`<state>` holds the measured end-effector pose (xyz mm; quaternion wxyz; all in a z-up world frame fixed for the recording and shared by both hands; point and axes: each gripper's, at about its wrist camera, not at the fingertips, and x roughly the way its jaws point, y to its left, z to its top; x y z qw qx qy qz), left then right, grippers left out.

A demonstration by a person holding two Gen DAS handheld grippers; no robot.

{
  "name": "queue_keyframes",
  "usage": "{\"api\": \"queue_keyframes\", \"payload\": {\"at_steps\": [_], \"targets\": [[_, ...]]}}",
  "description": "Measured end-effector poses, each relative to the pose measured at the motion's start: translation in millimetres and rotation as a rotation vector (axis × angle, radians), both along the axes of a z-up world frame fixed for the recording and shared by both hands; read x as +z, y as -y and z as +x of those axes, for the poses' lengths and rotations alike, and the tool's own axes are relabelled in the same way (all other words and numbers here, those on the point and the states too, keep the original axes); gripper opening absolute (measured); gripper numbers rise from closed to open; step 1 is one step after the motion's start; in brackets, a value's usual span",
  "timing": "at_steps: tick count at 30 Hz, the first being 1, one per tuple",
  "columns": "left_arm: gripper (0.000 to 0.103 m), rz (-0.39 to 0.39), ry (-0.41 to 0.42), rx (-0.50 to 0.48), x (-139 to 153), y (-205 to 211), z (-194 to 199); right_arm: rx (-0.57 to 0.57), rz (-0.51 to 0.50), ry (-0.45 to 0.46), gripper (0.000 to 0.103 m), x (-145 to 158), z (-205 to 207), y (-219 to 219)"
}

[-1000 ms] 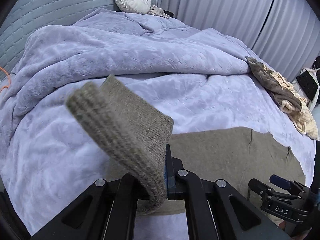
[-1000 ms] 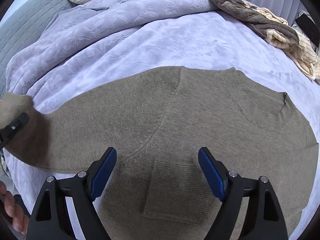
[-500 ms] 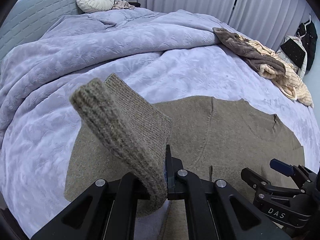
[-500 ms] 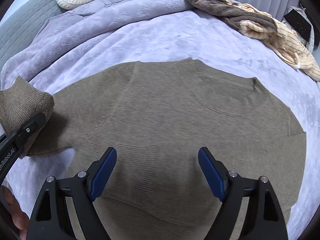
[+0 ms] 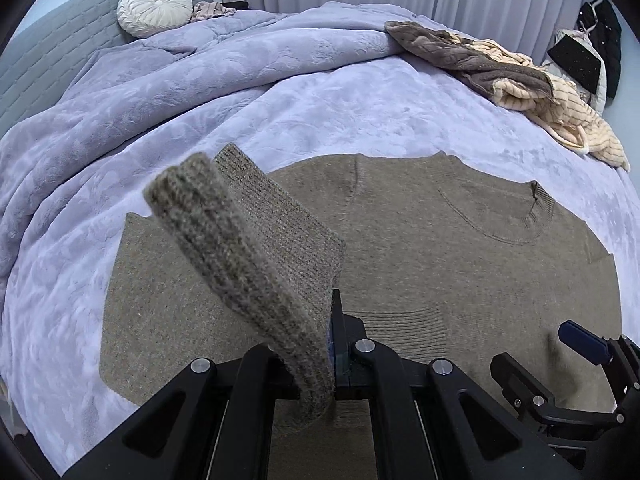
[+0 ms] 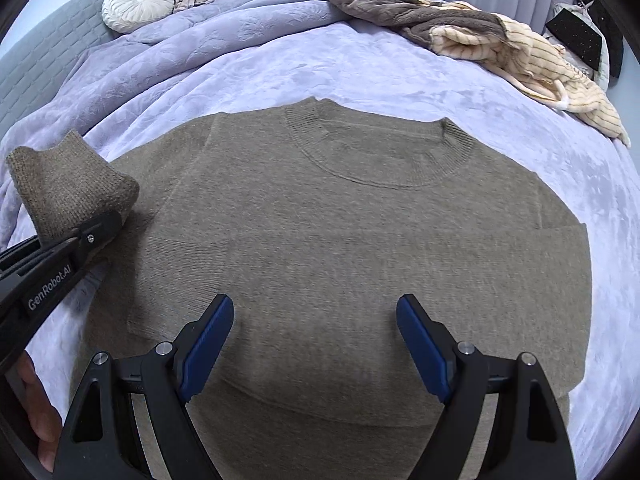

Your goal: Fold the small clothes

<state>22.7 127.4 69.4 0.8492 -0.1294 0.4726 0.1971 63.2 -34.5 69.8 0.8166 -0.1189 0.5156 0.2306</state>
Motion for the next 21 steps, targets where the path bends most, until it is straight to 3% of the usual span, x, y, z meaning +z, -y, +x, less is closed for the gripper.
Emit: {"api": "queue_keyframes", "payload": {"at_steps": [21], "targets": [[0.006,0.028,0.001,-0.143,21,101,37,-0.072,0.036,0.031,0.086,7,19,78]]}}
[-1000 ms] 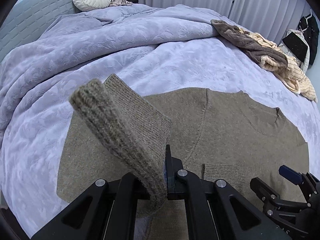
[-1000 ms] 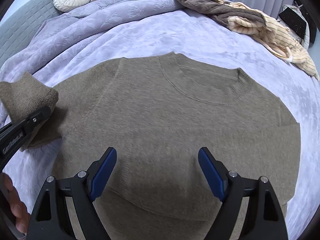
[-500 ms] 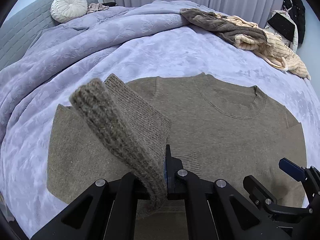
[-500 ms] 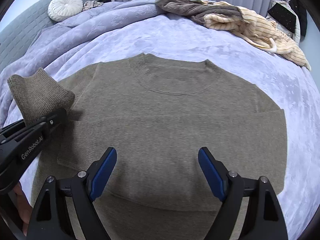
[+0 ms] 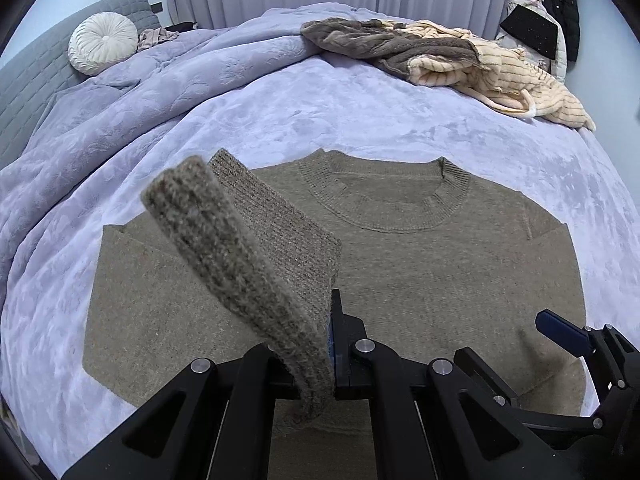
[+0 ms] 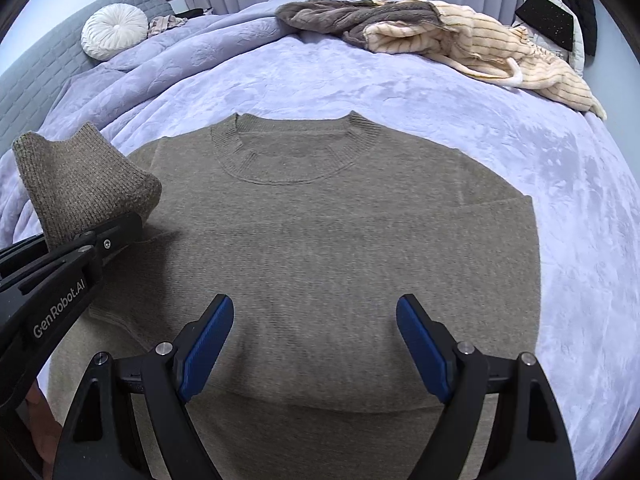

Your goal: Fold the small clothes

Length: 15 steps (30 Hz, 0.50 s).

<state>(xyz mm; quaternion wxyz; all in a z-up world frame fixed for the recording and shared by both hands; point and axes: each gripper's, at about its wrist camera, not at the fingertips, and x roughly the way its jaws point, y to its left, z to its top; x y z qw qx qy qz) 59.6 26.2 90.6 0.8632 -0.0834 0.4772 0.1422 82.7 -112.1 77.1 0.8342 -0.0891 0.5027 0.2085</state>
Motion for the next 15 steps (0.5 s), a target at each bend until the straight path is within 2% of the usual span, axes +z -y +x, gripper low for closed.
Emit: {"api": "queue_keyframes", "payload": {"at_steps": [15], "targets": [[0.006,0.039,0.014,-0.15,18,77,-9,-0.058,0.039,0.009,0.086,3,4,51]]}}
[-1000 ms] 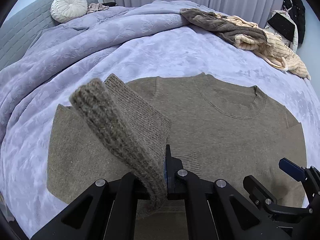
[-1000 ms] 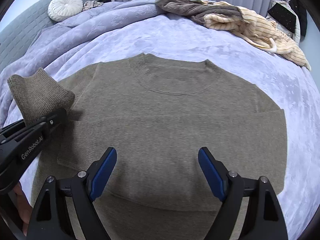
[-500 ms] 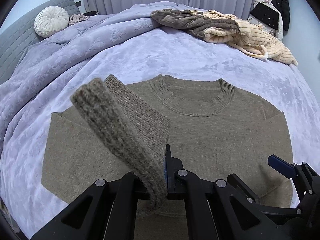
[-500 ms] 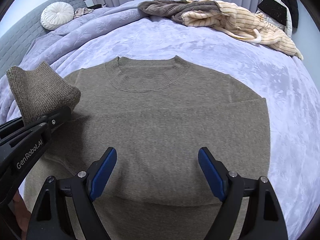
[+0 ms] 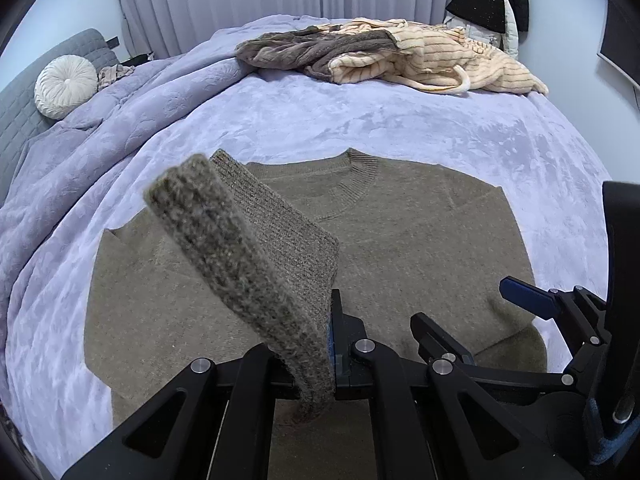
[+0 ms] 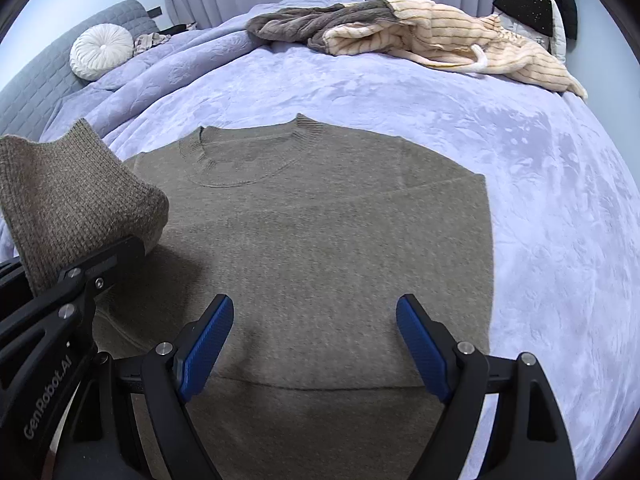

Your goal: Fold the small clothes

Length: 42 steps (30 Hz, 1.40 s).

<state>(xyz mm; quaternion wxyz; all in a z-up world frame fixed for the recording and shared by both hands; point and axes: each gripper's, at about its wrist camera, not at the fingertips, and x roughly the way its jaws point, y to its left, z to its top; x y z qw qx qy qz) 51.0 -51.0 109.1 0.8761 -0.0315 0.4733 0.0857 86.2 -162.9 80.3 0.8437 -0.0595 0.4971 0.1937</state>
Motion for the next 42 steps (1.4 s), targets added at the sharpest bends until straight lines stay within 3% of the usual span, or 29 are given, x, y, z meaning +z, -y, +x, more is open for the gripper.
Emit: {"api": "queue_keyframes", "payload": {"at_steps": [26,37,42], "targets": [[0.006,0.003,-0.012,-0.165,0,90,1,-0.113,0.049,-0.013,0.086,-12,-6,87],[0.006,-0.26,-0.068,-0.129,-30,72,19,-0.173,0.052,-0.016,0.086,-15,-6,112],[0.006,-0.296,-0.085,-0.15,-45,77,22,-0.189,0.027,-0.019,0.086,-17,-9,116]]}}
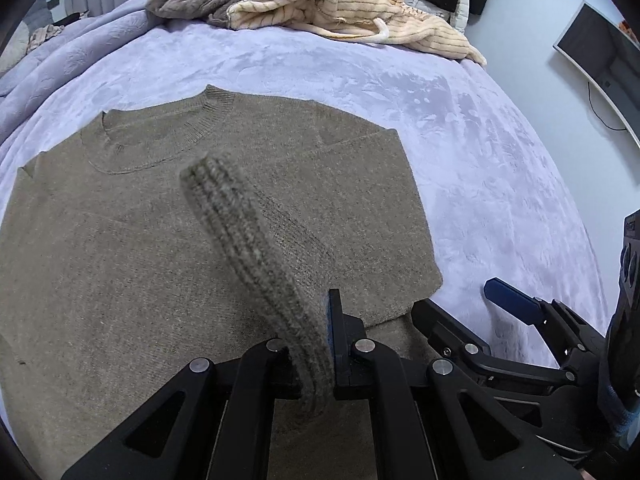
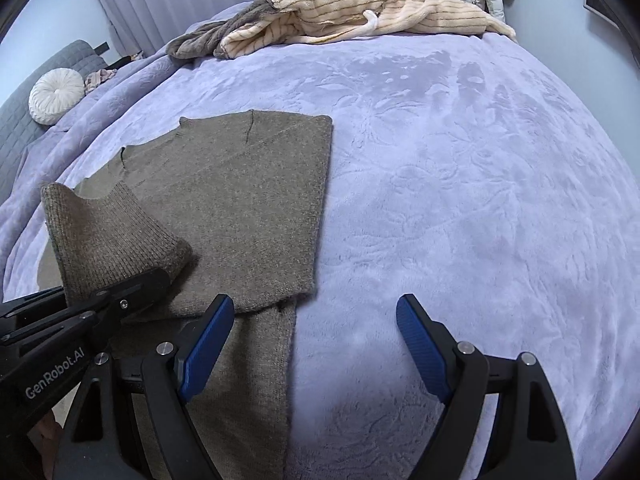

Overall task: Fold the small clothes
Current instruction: 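Fold the sweater side inward with the left gripper holding the sleeve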

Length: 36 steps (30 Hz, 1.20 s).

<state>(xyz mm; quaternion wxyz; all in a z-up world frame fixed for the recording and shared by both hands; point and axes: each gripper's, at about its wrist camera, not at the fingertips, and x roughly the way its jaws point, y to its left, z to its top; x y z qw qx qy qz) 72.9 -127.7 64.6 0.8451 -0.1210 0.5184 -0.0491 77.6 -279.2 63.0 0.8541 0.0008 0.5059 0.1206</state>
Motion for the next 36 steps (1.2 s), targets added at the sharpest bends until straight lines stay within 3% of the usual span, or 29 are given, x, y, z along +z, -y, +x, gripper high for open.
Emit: {"api": "queue_keyframes", "payload": {"at_steps": [4,21,25,29,32,36], "targets": [[0.006,-0.102,-0.022,0.005,-6,-5,4,-0.017,0.011,-0.009,0.086,-2,-1,9],[0.007,-0.295,-0.134,0.05,-16,-27,5,0.039,0.021,-0.022,0.086,-5,-28,5],[0.007,-0.25,-0.148,0.04,-18,-22,6,0.049,0.001,-0.022,0.086,-5,-32,-2],[0.007,-0.131,-0.138,0.013,-10,-9,4,0.042,-0.009,-0.018,0.086,-1,-35,-2],[0.007,-0.012,-0.022,-0.052,13,8,-5,0.03,-0.011,-0.015,0.086,2,-38,2],[0.007,0.0,-0.049,-0.044,14,7,-2,0.015,-0.009,-0.018,0.086,5,-40,6]]}}
